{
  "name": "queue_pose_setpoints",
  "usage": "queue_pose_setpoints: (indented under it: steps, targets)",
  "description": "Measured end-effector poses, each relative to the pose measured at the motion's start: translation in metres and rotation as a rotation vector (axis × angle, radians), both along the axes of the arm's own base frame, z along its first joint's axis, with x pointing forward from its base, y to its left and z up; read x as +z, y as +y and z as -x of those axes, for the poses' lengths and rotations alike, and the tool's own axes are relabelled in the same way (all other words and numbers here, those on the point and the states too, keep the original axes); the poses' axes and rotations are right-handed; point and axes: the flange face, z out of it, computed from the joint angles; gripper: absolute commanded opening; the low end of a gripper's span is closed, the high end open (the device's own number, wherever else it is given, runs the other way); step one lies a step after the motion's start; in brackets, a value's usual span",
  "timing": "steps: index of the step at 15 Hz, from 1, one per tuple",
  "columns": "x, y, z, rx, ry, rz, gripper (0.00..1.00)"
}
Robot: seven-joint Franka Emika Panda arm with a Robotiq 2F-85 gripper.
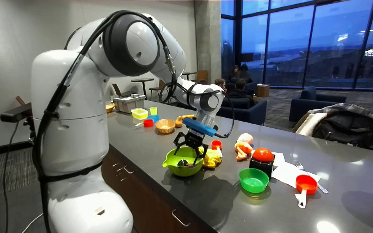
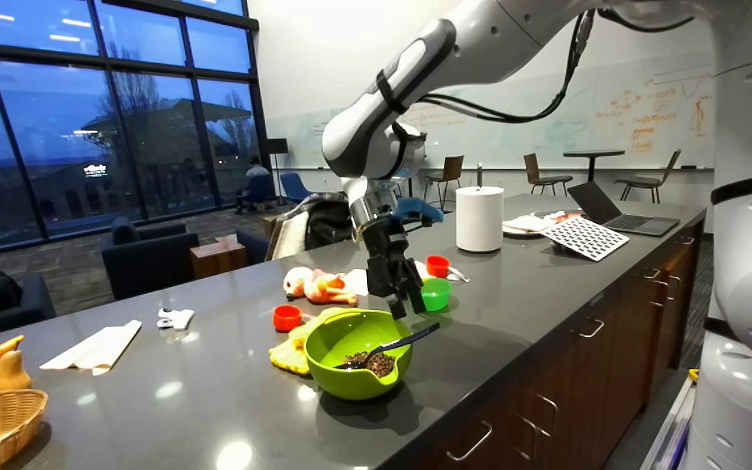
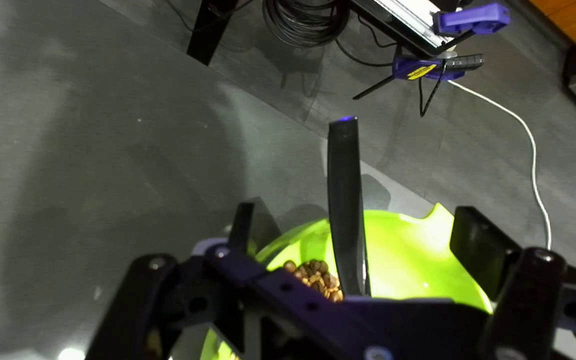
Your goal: Use the black spoon to stir in the green bowl
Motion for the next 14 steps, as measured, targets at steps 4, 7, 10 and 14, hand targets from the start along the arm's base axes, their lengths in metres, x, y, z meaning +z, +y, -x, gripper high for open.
queue_pose_setpoints:
  steps: [4, 7, 10, 14]
  targets:
    - [-0.007, -0.001, 0.005, 0.040, 0.016, -0.047, 1.00]
    - [-0.017, -0.001, 0.010, 0.059, 0.035, -0.077, 1.00]
    - [-0.027, -0.002, 0.014, 0.062, 0.055, -0.106, 1.00]
    - [-0.036, -0.005, 0.015, 0.054, 0.073, -0.138, 0.61]
